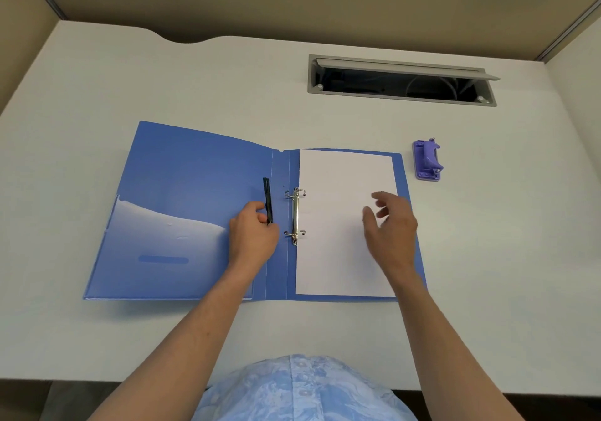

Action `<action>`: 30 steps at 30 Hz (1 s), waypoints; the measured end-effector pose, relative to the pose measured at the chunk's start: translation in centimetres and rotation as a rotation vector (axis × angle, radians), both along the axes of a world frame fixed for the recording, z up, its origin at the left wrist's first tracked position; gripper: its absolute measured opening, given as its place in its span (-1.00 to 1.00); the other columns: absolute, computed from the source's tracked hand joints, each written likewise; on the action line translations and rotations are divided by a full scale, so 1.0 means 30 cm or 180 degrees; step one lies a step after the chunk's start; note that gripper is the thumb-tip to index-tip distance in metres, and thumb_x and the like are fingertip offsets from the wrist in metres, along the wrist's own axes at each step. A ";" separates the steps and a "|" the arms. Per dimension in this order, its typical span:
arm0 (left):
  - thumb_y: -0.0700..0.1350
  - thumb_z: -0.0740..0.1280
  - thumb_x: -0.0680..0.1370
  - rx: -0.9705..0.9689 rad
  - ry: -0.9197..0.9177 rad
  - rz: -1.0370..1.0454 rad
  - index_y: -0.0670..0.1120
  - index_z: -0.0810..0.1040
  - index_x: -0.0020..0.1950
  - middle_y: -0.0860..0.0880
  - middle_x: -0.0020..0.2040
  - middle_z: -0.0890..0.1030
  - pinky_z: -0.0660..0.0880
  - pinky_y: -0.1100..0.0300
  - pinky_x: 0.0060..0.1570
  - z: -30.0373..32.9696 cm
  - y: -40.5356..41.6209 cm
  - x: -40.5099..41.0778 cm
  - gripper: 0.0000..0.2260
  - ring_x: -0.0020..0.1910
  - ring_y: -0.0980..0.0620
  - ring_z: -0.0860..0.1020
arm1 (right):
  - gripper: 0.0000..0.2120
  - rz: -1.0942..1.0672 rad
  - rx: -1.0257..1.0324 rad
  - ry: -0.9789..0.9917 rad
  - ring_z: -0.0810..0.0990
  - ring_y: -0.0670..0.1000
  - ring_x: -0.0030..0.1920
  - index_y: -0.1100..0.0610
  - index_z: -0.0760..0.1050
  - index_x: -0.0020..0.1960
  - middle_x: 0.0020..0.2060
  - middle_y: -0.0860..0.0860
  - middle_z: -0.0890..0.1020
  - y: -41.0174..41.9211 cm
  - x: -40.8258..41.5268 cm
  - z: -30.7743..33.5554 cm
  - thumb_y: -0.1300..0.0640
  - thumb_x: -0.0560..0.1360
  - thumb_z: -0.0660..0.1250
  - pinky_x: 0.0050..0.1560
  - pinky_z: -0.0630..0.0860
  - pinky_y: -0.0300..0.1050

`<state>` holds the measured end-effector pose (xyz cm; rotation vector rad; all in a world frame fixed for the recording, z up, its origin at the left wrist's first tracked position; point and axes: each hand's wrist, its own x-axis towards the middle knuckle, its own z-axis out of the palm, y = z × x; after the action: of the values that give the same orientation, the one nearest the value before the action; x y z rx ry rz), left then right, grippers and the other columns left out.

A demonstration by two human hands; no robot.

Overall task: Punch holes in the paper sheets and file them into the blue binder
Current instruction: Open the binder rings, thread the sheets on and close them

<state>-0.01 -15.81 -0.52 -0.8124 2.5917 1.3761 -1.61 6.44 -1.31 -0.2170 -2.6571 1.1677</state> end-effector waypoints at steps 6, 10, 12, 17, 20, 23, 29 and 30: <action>-0.31 0.41 0.46 0.1061 0.0139 -0.0226 -0.11 0.59 0.15 0.06 -0.14 0.66 0.57 0.34 -0.17 0.038 0.032 -0.004 -0.72 -0.20 0.12 0.65 | -0.85 0.0711 -0.0820 -0.0777 0.65 -0.10 -0.16 0.09 0.65 0.06 -0.15 -0.13 0.67 -0.166 0.007 0.027 0.07 0.59 0.35 -0.13 0.59 -0.26; -0.30 0.44 0.47 0.1354 0.0124 -0.0359 -0.10 0.59 0.15 0.01 -0.12 0.66 0.61 0.22 -0.06 0.034 0.043 0.012 -0.72 -0.13 0.04 0.67 | -0.85 0.0672 -0.1332 -0.1138 0.66 -0.13 -0.29 0.06 0.67 0.00 -0.22 -0.10 0.70 -0.214 -0.007 0.031 0.01 0.57 0.38 -0.27 0.54 -0.27; -0.28 0.44 0.47 0.1174 0.0179 -0.0440 -0.08 0.61 0.14 0.03 -0.13 0.66 0.60 0.29 -0.10 0.026 0.044 0.021 -0.73 -0.16 0.09 0.67 | -0.82 0.0702 -0.1231 -0.1201 0.67 -0.12 -0.31 0.06 0.69 -0.02 -0.25 -0.08 0.71 -0.228 -0.014 0.032 -0.02 0.55 0.40 -0.26 0.58 -0.22; -0.27 0.41 0.48 0.0790 0.0314 -0.0518 -0.06 0.63 0.09 0.02 -0.18 0.67 0.52 0.47 -0.29 0.015 0.062 0.036 -0.78 -0.22 0.10 0.66 | -0.80 0.0793 -0.0967 -0.1347 0.70 -0.07 -0.32 0.15 0.69 -0.03 -0.31 -0.02 0.70 -0.254 -0.026 0.034 0.01 0.51 0.45 -0.35 0.62 -0.22; -0.25 0.41 0.48 0.0645 0.0351 -0.0507 -0.06 0.63 0.11 0.02 -0.18 0.66 0.50 0.49 -0.32 0.006 0.061 0.040 -0.77 -0.22 0.09 0.64 | -0.80 0.0884 -0.0871 -0.1423 0.71 0.01 -0.31 0.18 0.70 -0.02 -0.28 0.04 0.72 -0.257 -0.038 0.032 0.05 0.53 0.43 -0.32 0.66 -0.14; -0.18 0.48 0.47 0.0700 0.0452 -0.0562 -0.02 0.62 0.09 0.06 -0.19 0.63 0.49 0.51 -0.29 0.005 0.058 0.041 -0.79 -0.25 0.13 0.60 | -0.78 0.1028 -0.0766 -0.1476 0.70 0.02 -0.33 0.20 0.70 -0.03 -0.29 0.04 0.71 -0.257 -0.051 0.025 0.09 0.58 0.34 -0.27 0.67 -0.12; -0.13 0.47 0.48 0.0449 0.0790 -0.0597 -0.09 0.62 0.13 0.07 -0.10 0.59 0.46 0.49 -0.20 -0.019 0.023 0.018 -0.76 -0.14 0.17 0.56 | -0.77 0.0839 -0.1092 -0.1688 0.67 -0.01 -0.38 0.21 0.67 -0.11 -0.33 0.09 0.70 -0.244 -0.082 0.018 0.14 0.60 0.30 -0.25 0.66 -0.13; -0.13 0.47 0.47 0.0370 0.0809 -0.0667 -0.08 0.61 0.16 0.06 -0.04 0.58 0.45 0.46 -0.17 -0.030 0.013 0.015 -0.73 -0.10 0.16 0.56 | -0.78 0.0805 -0.1131 -0.1715 0.66 -0.02 -0.38 0.22 0.67 -0.10 -0.32 0.10 0.71 -0.241 -0.088 0.015 0.14 0.60 0.31 -0.26 0.65 -0.14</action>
<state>0.43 -15.42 -1.40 -0.3571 2.6505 1.6383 -4.25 -0.80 -0.85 -0.2970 -2.9620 1.8982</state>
